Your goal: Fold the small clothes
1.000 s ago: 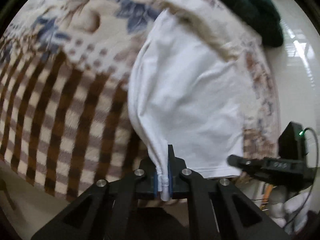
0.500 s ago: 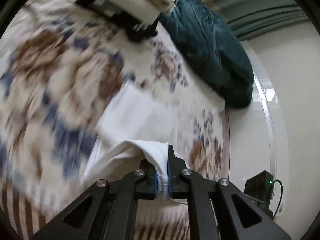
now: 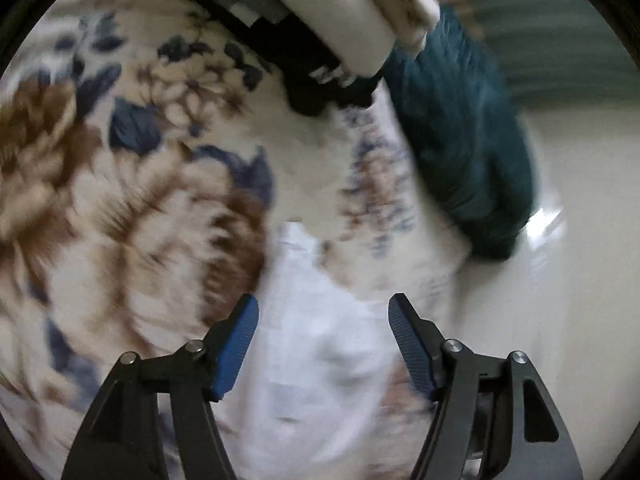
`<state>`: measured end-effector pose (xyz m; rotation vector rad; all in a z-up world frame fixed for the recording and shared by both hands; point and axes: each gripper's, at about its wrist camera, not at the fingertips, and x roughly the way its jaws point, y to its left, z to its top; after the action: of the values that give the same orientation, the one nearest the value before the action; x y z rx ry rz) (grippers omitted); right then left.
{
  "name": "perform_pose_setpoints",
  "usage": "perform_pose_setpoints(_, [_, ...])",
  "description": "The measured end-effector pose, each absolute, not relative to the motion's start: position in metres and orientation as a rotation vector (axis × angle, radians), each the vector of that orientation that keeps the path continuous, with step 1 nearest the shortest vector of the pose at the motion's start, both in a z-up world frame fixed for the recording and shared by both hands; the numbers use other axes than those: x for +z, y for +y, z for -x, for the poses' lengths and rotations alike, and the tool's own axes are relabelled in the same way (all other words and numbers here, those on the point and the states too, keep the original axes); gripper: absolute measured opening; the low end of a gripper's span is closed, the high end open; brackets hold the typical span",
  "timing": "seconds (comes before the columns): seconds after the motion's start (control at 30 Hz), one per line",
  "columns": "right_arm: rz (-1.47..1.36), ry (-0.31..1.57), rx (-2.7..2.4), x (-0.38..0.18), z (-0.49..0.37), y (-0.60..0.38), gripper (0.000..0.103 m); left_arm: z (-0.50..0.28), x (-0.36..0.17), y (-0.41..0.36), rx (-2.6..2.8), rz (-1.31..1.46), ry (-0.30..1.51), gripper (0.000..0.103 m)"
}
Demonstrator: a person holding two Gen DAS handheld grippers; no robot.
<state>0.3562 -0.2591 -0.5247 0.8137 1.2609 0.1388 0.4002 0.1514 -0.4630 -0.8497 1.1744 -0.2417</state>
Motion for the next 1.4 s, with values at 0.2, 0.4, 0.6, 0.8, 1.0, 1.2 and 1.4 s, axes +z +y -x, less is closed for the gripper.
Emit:
perform_pose_setpoints(0.2, [-0.770, 1.348, 0.137, -0.564, -0.392, -0.246, 0.045, -0.436, -0.497, 0.102, -0.334, 0.627, 1.283, 0.043])
perform_pose_setpoints(0.4, [-0.724, 1.261, 0.096, -0.560, -0.412, -0.245, 0.002, -0.448, -0.506, 0.109, -0.346, 0.558, 1.266, 0.007])
perform_pose_setpoints(0.6, [-0.740, 1.366, 0.113, -0.572, -0.412, -0.246, 0.007, -0.436, -0.516, 0.148, -0.251, 0.721, 1.360, 0.037])
perform_pose_setpoints(0.8, [-0.775, 1.412, 0.174, -0.557, -0.368, -0.258, 0.043, -0.381, -0.492, 0.133, -0.253, 0.714, 1.370, 0.057])
perform_pose_setpoints(1.0, [-0.757, 1.556, 0.179, -0.593, -0.344, -0.247, 0.043, -0.365, -0.521, 0.136, -0.132, 0.560, 1.430, 0.055])
perform_pose_setpoints(1.2, [-0.780, 1.505, 0.245, -0.587, -0.337, -0.250, 0.048, -0.362, -0.512, 0.149, -0.251, 0.810, 1.351, 0.058])
perform_pose_setpoints(1.4, [-0.890, 1.540, 0.415, -0.622, -0.338, -0.239, 0.065, -0.375, -0.545, 0.111, -0.377, 0.913, 1.384, 0.062])
